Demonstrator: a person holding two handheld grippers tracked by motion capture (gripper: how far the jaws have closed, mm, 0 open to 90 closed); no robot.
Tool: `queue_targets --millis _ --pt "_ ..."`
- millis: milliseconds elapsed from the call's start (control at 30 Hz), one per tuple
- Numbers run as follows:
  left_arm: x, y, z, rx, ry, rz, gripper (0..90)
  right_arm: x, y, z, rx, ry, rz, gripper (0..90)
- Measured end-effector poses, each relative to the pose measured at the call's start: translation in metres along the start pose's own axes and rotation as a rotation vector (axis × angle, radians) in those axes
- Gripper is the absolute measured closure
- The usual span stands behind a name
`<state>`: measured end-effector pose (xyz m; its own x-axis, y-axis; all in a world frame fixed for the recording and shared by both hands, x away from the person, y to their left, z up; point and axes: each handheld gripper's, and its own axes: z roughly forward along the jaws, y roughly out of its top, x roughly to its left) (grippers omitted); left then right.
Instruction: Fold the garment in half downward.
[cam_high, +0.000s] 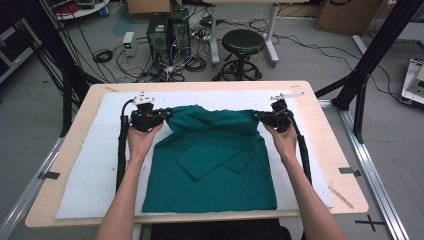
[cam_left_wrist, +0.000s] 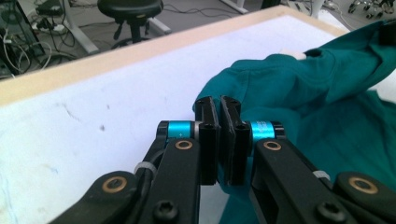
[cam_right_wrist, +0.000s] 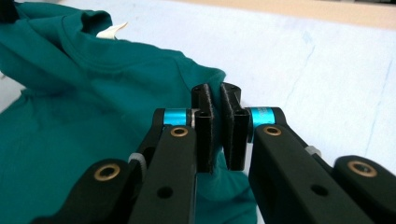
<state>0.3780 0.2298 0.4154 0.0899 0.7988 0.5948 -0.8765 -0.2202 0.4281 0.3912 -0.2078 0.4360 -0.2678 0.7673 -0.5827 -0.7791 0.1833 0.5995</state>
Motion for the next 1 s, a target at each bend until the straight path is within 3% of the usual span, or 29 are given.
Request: queue_targets --millis 200,467,700,1000 --pt "-0.005 -0.021 -0.001 0.026 -0.018 -0.008 86.0 0.002 -0.020 0.003 0.024 0.019 -0.005 85.9" --pt "-0.023 -0.039 -0.010 0.060 -0.045 0.049 85.9 0.009 -0.046 -0.004 0.032 0.029 -0.025 85.8" --pt "-0.035 -0.066 -0.022 0.046 -0.048 0.043 85.9 0.020 -0.074 -0.011 0.030 0.048 -0.033 85.6" --pt "-0.043 -0.082 -0.032 0.039 -0.062 0.026 85.8 0.024 -0.098 -0.018 0.007 0.066 -0.016 85.6"
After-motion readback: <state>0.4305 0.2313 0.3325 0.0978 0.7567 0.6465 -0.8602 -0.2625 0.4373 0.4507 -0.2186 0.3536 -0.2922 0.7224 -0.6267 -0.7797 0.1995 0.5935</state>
